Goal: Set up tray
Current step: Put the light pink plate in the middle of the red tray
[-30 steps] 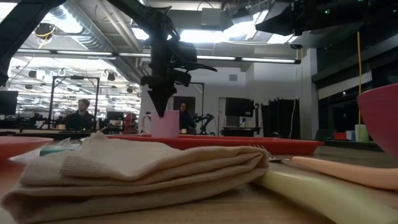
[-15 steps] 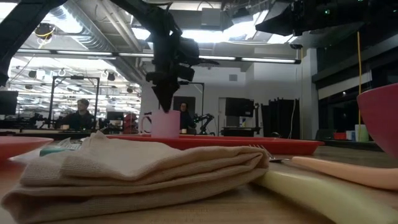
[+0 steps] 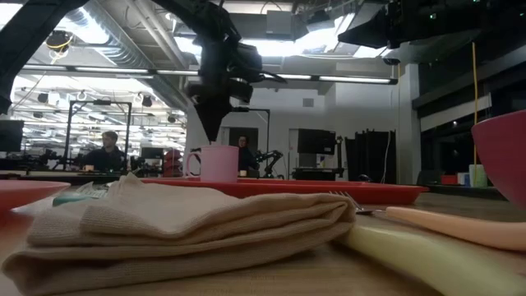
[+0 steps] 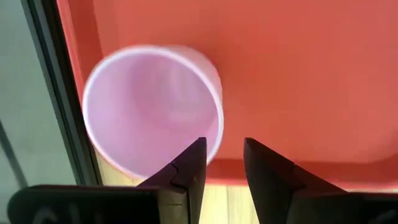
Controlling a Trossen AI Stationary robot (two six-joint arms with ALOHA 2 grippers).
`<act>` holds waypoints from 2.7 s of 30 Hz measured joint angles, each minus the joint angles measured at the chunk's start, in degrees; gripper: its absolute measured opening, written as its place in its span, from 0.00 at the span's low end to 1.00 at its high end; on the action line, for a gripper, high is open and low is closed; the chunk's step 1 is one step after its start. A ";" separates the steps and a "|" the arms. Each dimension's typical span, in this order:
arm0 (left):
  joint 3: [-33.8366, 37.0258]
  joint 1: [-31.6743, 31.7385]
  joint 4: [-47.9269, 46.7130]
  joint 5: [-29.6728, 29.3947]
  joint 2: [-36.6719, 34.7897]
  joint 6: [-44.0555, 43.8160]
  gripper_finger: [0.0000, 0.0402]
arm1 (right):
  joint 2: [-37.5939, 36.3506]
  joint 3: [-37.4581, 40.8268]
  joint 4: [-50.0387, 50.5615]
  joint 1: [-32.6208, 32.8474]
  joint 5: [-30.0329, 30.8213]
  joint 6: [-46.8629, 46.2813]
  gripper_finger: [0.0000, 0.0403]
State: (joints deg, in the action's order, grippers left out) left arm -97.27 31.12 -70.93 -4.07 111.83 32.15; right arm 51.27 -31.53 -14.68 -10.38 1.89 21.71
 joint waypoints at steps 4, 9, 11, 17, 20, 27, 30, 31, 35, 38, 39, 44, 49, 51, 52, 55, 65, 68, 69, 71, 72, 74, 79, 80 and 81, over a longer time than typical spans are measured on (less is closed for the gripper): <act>0.00 -0.98 -1.55 -3.54 -0.02 0.03 0.25 | 0.00 0.00 -0.02 0.00 0.00 0.00 0.07; 0.00 -2.57 -2.67 -6.16 -0.89 1.04 0.23 | 0.00 0.00 -0.03 -0.01 0.00 0.00 0.07; 0.00 -3.01 -3.18 -6.10 -2.06 1.19 0.22 | 0.00 0.00 -0.03 0.00 0.00 0.00 0.07; 0.04 -3.86 -2.83 -1.65 -7.55 -2.17 0.13 | 0.00 0.00 -0.03 0.00 0.00 0.00 0.07; 2.31 -3.67 1.11 2.65 -11.19 -2.87 0.06 | 0.00 0.00 0.02 0.01 0.00 -0.22 0.07; 15.61 -3.51 12.04 4.68 -20.67 -3.96 0.00 | -0.02 0.02 2.62 -0.01 0.00 -0.95 0.07; 23.70 -3.68 19.85 8.25 -26.05 -3.97 0.00 | -0.02 0.04 3.54 -0.01 0.00 -2.75 0.07; 26.32 -3.73 22.86 9.31 -27.89 -3.97 0.00 | -0.02 0.04 3.57 -0.01 0.00 -3.14 0.07; 35.94 -3.70 33.81 10.23 -35.18 -5.65 0.00 | -0.02 0.04 3.56 0.01 -0.02 -3.23 0.07; 42.51 -3.66 40.41 13.13 -40.06 -6.13 0.00 | -0.02 0.04 3.63 0.01 -0.02 -3.49 0.07; 44.63 -3.72 42.71 14.32 -41.60 -6.09 0.00 | -0.02 0.04 3.68 0.05 -0.02 -3.60 0.07; 54.08 -3.75 52.68 18.33 -48.34 -7.05 0.00 | -0.02 0.04 3.76 0.07 -0.02 -3.45 0.07; 61.99 -3.77 62.73 19.31 -53.01 -8.43 0.01 | -0.02 0.04 3.76 0.08 -0.02 -3.51 0.07; 65.12 -3.77 67.36 19.27 -54.11 -8.38 0.01 | -0.02 0.04 3.74 0.08 -0.02 -3.55 0.07; 66.85 -3.77 70.32 19.27 -54.57 -8.44 0.00 | -0.02 0.04 3.75 0.08 -0.02 -3.51 0.07; 71.53 -3.77 78.89 19.27 -55.14 -8.46 0.00 | -0.02 0.04 3.76 0.08 -0.07 -3.50 0.07; 77.50 -3.88 93.71 19.25 -55.12 -12.46 0.00 | -0.02 0.04 3.76 0.08 -3.48 -3.50 0.07; 77.50 -4.31 96.06 19.23 -55.12 -15.85 0.01 | 0.00 0.04 3.44 0.08 -3.49 -3.18 0.07; 77.50 -4.50 96.09 19.21 -55.12 -16.10 0.01 | 0.00 0.04 3.32 0.08 -3.50 -3.15 0.07; 77.50 -4.73 95.97 19.23 -55.10 -15.14 0.00 | 0.00 0.04 3.30 0.08 -3.49 -3.08 0.07; 77.50 -4.82 96.01 19.23 -55.10 -14.18 0.00 | 0.00 0.04 3.25 0.05 -3.48 -3.06 0.07; 77.50 -4.80 96.03 19.23 -55.10 -13.74 0.01 | 0.00 0.04 3.21 0.05 -3.48 -3.13 0.07; 77.50 -4.80 96.23 19.20 -55.10 -10.21 0.01 | 0.00 0.04 3.30 0.05 -3.48 -4.97 0.07; 77.50 -4.80 96.23 19.18 -55.10 -8.95 0.01 | 0.00 0.04 3.34 0.05 -3.49 -4.90 0.07; 77.50 -4.85 96.18 19.16 -55.10 -8.27 0.01 | 0.00 0.04 3.38 0.05 -3.48 -4.70 0.07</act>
State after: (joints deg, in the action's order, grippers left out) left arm -19.77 26.28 25.25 15.09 56.73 23.88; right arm 51.27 -31.48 -11.30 -10.33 -1.58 17.02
